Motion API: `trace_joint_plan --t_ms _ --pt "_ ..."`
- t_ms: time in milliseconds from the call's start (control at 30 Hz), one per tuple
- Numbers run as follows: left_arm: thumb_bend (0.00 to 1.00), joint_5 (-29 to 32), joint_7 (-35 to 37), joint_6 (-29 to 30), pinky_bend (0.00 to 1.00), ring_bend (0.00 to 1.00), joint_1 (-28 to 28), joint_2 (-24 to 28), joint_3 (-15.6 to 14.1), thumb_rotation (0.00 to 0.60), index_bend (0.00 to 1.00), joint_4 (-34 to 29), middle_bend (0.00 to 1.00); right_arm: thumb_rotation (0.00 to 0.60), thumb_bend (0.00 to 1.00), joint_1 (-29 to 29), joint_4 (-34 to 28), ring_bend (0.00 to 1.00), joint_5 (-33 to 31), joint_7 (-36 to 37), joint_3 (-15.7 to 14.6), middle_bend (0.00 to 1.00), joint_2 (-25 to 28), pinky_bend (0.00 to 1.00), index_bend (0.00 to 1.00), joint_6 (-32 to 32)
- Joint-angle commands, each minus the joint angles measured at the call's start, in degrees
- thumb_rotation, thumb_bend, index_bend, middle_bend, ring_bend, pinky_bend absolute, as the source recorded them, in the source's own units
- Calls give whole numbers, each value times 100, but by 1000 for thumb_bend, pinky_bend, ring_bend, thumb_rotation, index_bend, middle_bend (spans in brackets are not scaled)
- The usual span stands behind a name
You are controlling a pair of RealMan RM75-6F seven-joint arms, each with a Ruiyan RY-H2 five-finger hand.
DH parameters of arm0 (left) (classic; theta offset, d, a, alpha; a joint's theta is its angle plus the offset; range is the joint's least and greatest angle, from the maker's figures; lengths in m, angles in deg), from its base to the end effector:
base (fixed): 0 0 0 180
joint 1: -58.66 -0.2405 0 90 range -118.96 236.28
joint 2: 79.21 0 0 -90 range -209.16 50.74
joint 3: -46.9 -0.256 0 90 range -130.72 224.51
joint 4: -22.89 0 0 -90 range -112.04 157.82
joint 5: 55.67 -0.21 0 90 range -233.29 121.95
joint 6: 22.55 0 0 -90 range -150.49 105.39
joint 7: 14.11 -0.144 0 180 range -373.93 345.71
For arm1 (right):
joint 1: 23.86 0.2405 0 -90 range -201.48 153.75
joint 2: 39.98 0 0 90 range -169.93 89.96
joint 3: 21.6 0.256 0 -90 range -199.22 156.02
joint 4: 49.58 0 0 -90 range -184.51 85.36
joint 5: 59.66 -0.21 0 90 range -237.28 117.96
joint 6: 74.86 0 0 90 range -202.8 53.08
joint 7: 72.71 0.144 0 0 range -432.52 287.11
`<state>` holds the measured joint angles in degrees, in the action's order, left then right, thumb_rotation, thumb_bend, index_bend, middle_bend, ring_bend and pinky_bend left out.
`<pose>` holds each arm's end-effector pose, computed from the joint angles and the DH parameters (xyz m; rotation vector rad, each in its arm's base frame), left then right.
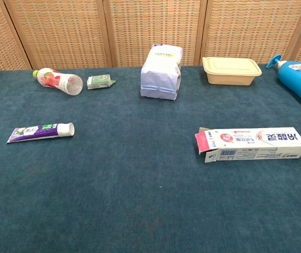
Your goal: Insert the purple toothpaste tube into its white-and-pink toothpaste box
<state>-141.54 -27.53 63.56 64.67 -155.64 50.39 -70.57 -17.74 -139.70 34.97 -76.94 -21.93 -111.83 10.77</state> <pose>-0.2775 0.1865 0.0949 -1.3906 -0.8799 -0.9345 -0.2841 -0.1731 0.1058 1.5488 -0.8702 0.9953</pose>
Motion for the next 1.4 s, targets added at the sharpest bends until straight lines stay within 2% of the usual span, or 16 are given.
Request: trace_joint_plan --t_ms 33,233,467,767,933,1133,1400 --pt "253 224 -165 -199 0 0 117 69 130 600 130 -109 0 600 33 6 1 0 4 -25 -5 0 -13 0 74 -15" --pt "262 745 -484 -697 0 0 421 217 410 600 233 -488 0 600 33 13 10 0 23 -85 -22 0 -47 0 74 -38" --pt "270 1426 -1162 -1178 0 0 909 182 794 600 262 -527 0 600 31 26 25 0 6 -105 -24 0 -67 0 74 -76" --pt "274 2802 -1944 -1848 0 0 1574 -85 1186 600 263 9 0 600 33 39 44 0 -30 -86 -14 0 -79 0 74 -106" --pt "279 3550 -2275 -2306 0 0 1926 -159 1280 600 253 333 0 600 33 46 57 0 -61 -82 -4 0 -84 0 74 -128" --pt "284 4166 -2672 -2446 0 0 2278 -384 1255 600 256 666 0 600 33 54 73 0 -76 -67 10 0 -95 0 74 -129" --pt "291 4458 -2780 -2524 0 0 2587 -735 1121 600 267 940 0 600 32 68 88 0 -82 -57 12 0 -98 0 74 -148"
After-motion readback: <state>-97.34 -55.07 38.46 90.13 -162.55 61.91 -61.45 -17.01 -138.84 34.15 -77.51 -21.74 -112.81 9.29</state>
